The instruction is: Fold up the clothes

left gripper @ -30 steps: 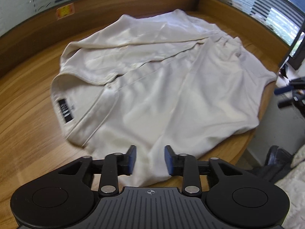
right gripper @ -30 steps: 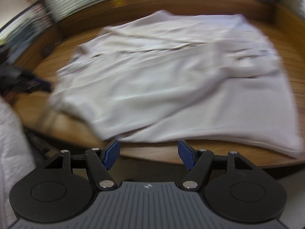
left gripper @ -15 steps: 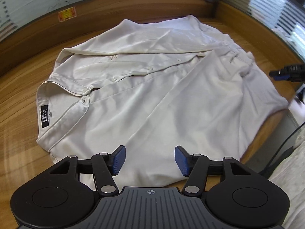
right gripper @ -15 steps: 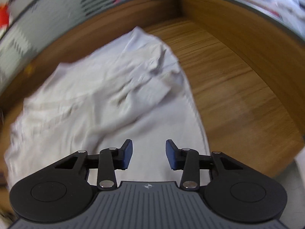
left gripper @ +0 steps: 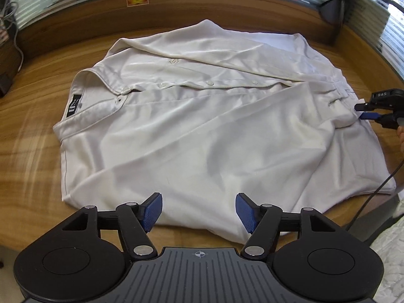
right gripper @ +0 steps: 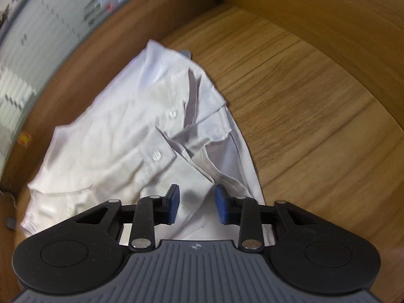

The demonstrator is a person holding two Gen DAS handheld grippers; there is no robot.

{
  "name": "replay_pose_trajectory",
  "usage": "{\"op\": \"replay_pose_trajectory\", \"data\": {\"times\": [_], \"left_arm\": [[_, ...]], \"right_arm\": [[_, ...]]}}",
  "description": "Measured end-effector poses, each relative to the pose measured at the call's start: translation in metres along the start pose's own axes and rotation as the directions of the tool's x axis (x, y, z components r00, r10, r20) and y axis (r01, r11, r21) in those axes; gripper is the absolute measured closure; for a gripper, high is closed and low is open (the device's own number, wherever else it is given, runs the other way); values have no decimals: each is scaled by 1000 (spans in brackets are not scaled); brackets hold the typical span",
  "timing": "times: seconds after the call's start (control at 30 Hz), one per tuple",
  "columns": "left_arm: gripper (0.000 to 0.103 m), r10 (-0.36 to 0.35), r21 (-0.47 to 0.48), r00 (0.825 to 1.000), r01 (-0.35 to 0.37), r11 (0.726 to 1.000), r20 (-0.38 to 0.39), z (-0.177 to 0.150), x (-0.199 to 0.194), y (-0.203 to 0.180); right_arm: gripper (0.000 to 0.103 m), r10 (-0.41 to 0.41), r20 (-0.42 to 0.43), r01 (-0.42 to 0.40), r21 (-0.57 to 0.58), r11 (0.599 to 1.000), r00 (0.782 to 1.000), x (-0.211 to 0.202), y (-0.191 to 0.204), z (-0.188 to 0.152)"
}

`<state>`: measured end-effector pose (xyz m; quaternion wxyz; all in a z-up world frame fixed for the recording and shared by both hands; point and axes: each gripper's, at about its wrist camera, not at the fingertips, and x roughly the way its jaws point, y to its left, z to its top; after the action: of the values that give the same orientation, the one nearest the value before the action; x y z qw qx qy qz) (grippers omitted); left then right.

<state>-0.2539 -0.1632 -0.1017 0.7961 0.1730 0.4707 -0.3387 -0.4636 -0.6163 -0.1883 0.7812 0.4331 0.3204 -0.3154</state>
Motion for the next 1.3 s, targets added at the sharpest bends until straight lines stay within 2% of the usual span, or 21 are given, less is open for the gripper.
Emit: {"op": "replay_pose_trajectory", "data": {"times": [0.03,0.07,0.27,0.37,0.43,0.47,0.5,0.57,0.63,0.77,0.87,1.0,1.13,1.2,1.3], "left_arm": [[36,4,-10,1000,-4,1000,-1,-2,-1,-3],[35,9,-20,1000,-9,1000,-5,-4,-2,-5],[35,39,-30,999,-39,999,-5,-14,-7,-9],[34,47,-7,999,-47,999,-10,-16,-5,-10],[34,50,25,999,-50,998,-6,-18,-3,-12],[34,52,47,999,-51,998,-5,-19,-2,-14],[34,52,76,999,-51,996,-2,-19,-2,-16],[34,51,136,999,-51,989,4,-20,0,-20],[33,45,201,999,-46,978,9,-22,1,-23],[33,20,283,1000,-23,959,12,-24,3,-22],[33,2,328,1000,-5,945,9,-24,4,-23],[32,-21,457,1000,19,889,-1,-30,7,-31],[32,-67,558,997,79,826,-41,-33,9,-47],[33,-100,619,994,104,779,-41,-36,8,-57],[35,-131,714,990,124,689,-46,-41,10,-71]], "right_arm": [[88,0,-8,0,-7,1000,1000,3,1,1],[102,5,-18,-5,-8,1000,1000,6,2,3],[101,-25,30,26,-47,999,999,-4,3,10],[100,-49,41,55,-157,986,998,-13,8,9],[93,-44,57,57,-267,962,997,-23,15,6],[80,-39,57,55,-329,943,998,-29,19,3],[76,-28,54,47,-394,918,998,-36,22,0],[76,-3,38,22,-514,857,999,-50,26,-8],[76,32,-21,-38,-601,798,999,-61,26,-18],[76,83,-147,-164,-720,674,986,-82,19,-45],[74,93,-229,-239,-769,593,969,-94,16,-66],[72,65,-291,-285,-825,487,954,-104,15,-93],[72,-22,-317,-283,-874,394,948,-109,12,-115],[72,-38,-317,-285,-895,343,948,-113,9,-123],[72,-70,-309,-280,-921,272,948,-116,6,-131]]}}
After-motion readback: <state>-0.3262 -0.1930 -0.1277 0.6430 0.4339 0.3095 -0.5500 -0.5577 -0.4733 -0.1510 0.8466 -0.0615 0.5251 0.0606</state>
